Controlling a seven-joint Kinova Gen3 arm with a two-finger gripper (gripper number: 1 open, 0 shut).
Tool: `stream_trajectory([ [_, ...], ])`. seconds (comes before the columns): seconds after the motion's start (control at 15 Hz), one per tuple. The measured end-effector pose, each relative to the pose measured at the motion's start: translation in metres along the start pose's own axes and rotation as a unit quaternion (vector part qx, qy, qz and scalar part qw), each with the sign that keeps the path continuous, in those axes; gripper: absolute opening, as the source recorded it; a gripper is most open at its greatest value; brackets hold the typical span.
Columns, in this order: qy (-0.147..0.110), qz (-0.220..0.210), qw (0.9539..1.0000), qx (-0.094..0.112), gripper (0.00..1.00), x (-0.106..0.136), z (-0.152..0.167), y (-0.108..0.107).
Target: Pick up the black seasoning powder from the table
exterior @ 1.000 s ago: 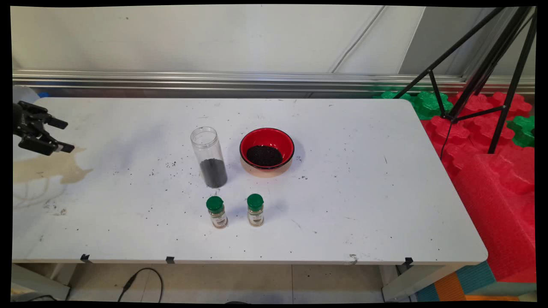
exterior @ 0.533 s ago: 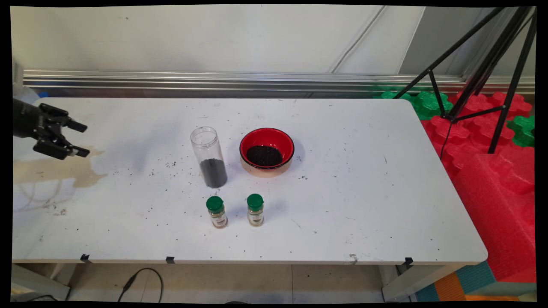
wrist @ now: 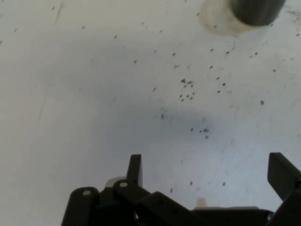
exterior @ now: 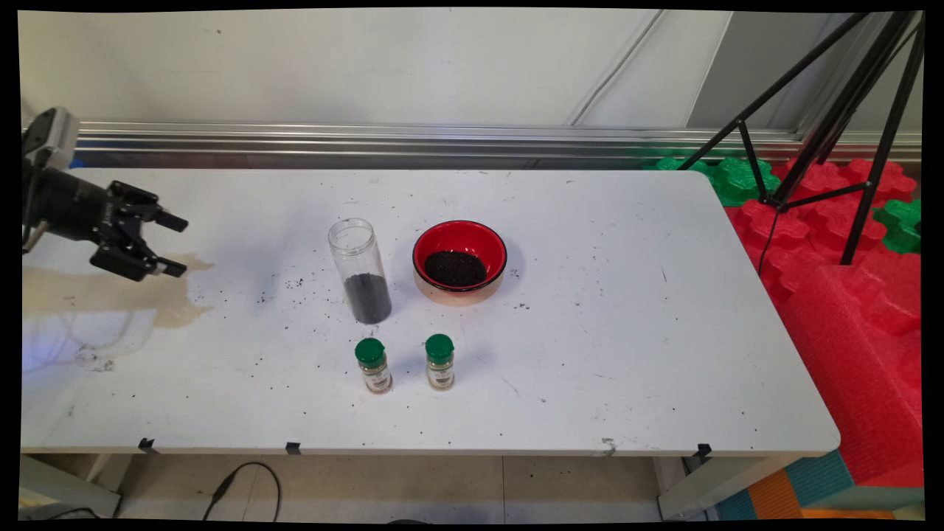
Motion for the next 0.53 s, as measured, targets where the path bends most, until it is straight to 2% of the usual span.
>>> stream_trajectory([
  [0.53, 0.02, 0.062, 0.9972, -0.035, 1.0, 0.026, 0.035, 0.002],
])
